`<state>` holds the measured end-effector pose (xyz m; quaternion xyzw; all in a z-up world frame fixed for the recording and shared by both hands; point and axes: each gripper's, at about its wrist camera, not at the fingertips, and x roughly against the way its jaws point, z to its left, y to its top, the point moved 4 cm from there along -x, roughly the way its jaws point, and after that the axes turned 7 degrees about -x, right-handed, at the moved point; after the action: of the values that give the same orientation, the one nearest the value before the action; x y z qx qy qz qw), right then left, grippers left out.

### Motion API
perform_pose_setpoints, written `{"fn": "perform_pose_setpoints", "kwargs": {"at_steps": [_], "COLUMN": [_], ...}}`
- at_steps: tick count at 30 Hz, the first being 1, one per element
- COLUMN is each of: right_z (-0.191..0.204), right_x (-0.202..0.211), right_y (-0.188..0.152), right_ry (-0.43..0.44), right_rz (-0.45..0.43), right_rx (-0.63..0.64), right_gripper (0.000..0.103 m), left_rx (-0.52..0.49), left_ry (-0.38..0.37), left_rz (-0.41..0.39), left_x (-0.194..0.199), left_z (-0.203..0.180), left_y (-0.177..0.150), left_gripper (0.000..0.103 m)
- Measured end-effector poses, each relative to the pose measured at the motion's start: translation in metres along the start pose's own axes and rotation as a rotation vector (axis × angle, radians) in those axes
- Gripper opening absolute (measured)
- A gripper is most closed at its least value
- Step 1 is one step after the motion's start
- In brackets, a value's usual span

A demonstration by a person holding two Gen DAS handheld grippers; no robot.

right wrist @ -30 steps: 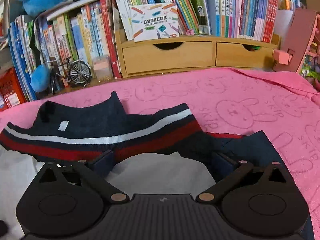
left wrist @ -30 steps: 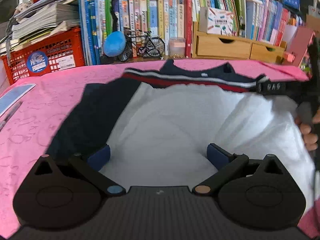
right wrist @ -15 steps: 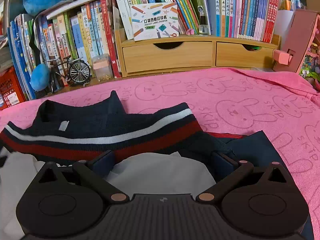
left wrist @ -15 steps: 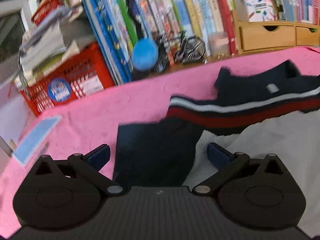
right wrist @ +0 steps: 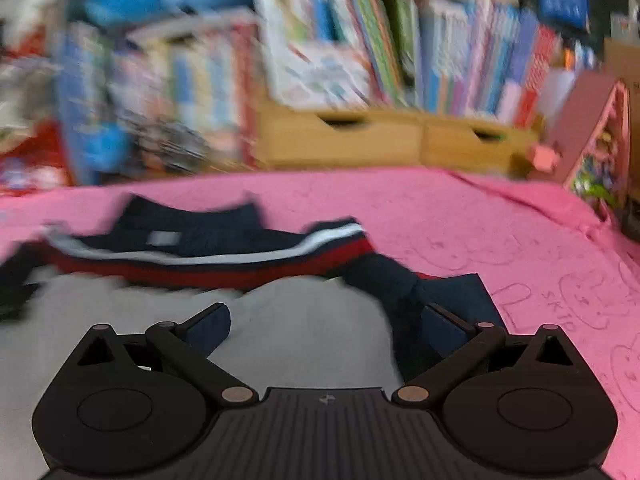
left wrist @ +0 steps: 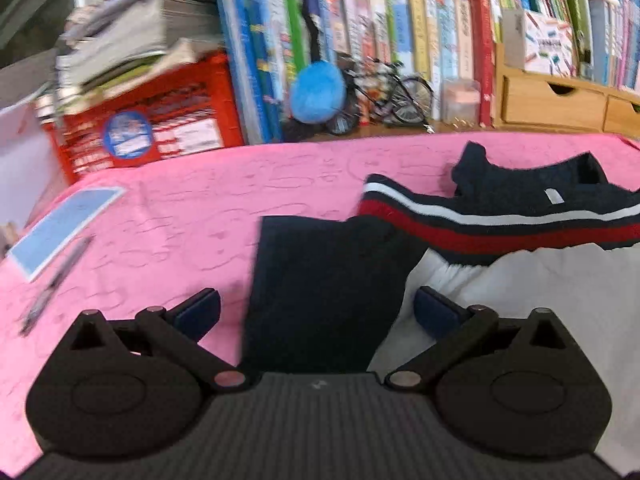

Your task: Fold clothes

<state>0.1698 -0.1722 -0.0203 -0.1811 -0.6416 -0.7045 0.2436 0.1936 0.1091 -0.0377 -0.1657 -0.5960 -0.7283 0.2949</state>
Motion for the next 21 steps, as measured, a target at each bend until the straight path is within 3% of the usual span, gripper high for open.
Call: {"fn": "perform_pose_setpoints", "kwargs": {"at_steps": [4, 8, 10, 13, 16, 21], "right_z": [0.028, 0.055, 0.06, 0.056, 0.055, 0.058], "right_x": [0.061, 0.068, 0.062, 0.065, 0.079, 0.066], "right_y": [-0.041, -0.081, -0.092, -0.089, -0.083, -0.101], "right_ry": [0.052, 0.003, -0.03, -0.01, 0.049, 0.068], "right_rz": [-0.046, -0.024, -0.011, -0.005, -0.046, 0.003], "right_rx": [0.112, 0.254, 0.269, 0.185, 0.129, 0.129], "right_gripper": [0.103, 0.103, 0.103, 0.103, 0.103, 0.103], "left_rx": [-0.01, -0.115, -0.193, -0.302, -0.345, -0.38], "left_ry": [-0.035, -0.153, -0.205, -0.264, -0.261, -0.274], "left_rz": [-0.093, -0.181, -0.182, -0.167, -0.148, -0.073], "left_x": [0.046, 0.093, 0.104, 0.111, 0.105, 0.083], "left_z": [-0.006, -0.038, -0.061, -0.092, -0.108, -0.122], "left_y": [-0.002, -0.002, -0.006, -0.014, -0.022, -0.028], "left_gripper": [0.103, 0.103, 0.103, 0.103, 0.103, 0.103]}}
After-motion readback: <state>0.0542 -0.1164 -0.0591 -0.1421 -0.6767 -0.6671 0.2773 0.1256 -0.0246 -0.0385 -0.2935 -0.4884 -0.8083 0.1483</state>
